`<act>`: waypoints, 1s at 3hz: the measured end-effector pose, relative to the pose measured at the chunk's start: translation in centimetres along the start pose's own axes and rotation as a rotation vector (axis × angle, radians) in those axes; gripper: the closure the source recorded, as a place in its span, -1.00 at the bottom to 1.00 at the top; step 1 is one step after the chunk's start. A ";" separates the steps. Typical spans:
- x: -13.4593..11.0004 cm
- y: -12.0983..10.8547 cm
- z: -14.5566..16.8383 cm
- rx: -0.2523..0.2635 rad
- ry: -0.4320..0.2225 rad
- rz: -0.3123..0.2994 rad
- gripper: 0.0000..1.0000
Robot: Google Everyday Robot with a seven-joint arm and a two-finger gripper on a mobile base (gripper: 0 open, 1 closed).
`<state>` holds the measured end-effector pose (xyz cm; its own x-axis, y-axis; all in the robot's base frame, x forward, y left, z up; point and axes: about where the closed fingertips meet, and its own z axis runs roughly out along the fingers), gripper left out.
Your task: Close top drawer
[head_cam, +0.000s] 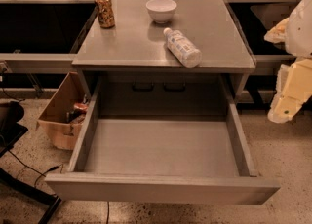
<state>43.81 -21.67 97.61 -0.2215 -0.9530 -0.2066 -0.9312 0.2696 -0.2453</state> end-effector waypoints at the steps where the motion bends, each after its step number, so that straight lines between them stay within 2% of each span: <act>1: 0.0 0.0 0.0 0.000 0.000 0.000 -1.00; 2: -0.3 1.0 -1.0 0.058 -0.018 -0.006 -0.95; 3: 1.3 4.4 -0.2 0.107 -0.030 0.028 -0.50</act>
Offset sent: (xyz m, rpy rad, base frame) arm -0.0157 -0.0001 0.0076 -0.0042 -0.0826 -0.0189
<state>39.35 -21.79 96.46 -0.2369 -0.9408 -0.2426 -0.8881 0.3109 -0.3384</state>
